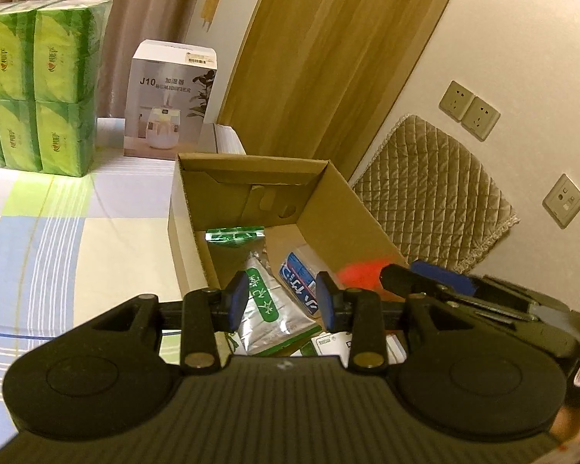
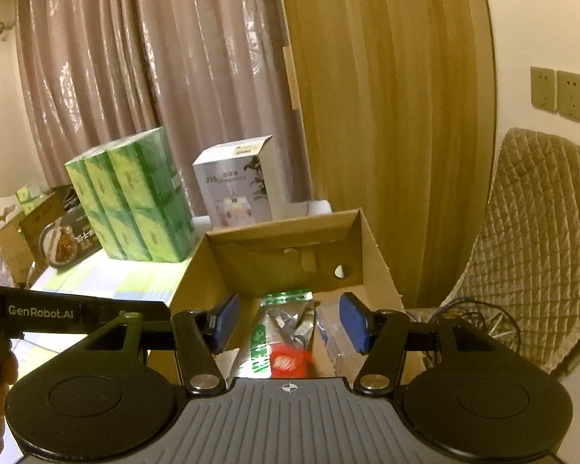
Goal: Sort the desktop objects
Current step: 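Open both grippers to drop the candy packet and spoon into the box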
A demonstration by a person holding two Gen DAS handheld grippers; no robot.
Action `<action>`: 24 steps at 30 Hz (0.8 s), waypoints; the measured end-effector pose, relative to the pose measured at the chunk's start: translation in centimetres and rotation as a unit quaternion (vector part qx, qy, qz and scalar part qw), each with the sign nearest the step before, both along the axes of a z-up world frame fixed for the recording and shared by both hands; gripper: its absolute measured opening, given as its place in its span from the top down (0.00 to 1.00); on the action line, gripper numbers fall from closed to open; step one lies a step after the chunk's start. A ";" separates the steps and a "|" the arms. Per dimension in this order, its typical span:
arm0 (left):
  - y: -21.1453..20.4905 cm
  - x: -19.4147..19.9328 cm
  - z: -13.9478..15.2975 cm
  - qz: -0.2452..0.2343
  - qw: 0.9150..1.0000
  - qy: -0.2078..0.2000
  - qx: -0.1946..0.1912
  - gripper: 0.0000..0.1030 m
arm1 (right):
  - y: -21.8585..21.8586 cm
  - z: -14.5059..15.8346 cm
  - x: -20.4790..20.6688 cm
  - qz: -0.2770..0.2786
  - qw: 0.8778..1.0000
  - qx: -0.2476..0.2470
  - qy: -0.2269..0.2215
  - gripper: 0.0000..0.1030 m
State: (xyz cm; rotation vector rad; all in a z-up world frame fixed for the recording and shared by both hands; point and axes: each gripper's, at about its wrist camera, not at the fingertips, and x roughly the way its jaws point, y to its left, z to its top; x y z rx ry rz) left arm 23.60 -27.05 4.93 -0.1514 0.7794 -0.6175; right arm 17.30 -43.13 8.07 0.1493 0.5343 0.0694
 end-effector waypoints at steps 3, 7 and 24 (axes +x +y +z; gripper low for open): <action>0.5 -0.1 0.0 0.003 1.000 0.000 0.001 0.70 | 0.0 0.0 -0.5 -0.003 1.000 0.001 0.004 0.44; 1.0 -0.5 -0.1 0.003 1.000 0.000 0.004 0.70 | 0.1 -0.1 -1.5 -0.008 1.000 0.003 0.010 0.41; 4.2 -6.2 2.2 0.005 1.000 -0.018 0.015 0.53 | 1.1 3.7 -9.5 -0.032 0.999 -0.005 -0.001 0.06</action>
